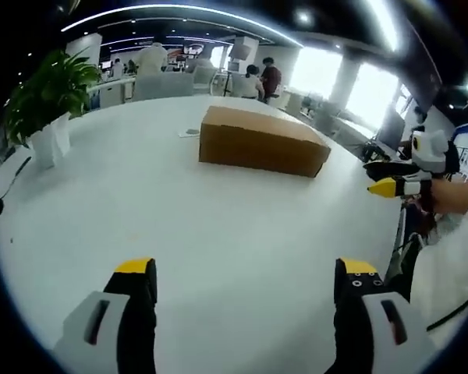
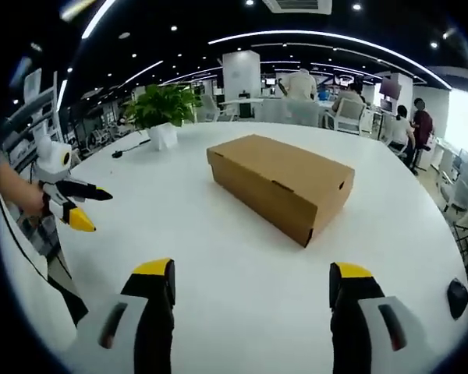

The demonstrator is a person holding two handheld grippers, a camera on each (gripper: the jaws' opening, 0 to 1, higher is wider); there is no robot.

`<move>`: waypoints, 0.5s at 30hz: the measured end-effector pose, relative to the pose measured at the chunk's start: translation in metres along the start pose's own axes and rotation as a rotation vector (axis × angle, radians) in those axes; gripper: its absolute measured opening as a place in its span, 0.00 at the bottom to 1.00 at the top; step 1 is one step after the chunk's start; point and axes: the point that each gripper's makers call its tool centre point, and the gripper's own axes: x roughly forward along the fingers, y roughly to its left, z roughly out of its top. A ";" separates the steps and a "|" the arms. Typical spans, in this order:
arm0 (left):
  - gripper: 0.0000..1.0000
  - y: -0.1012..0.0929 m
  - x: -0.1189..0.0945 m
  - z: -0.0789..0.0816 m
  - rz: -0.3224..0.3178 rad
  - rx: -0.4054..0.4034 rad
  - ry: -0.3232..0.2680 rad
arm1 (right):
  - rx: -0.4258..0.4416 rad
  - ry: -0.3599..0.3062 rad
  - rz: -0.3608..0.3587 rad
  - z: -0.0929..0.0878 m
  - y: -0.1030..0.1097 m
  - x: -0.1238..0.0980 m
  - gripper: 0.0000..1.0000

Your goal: Operate the shoe box by opening the lid, removing the specified soft item, and placing it in the target area until the item is outside and the box remains undamaged.

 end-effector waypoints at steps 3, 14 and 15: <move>0.98 0.000 0.003 0.008 -0.004 0.017 -0.006 | 0.006 -0.010 0.002 0.005 0.000 0.000 0.85; 0.99 0.004 0.015 0.039 -0.014 0.044 -0.050 | 0.011 -0.028 -0.010 0.015 -0.004 0.003 1.00; 0.99 0.005 0.016 0.043 -0.015 0.050 -0.061 | 0.012 -0.028 -0.020 0.017 -0.006 0.002 0.98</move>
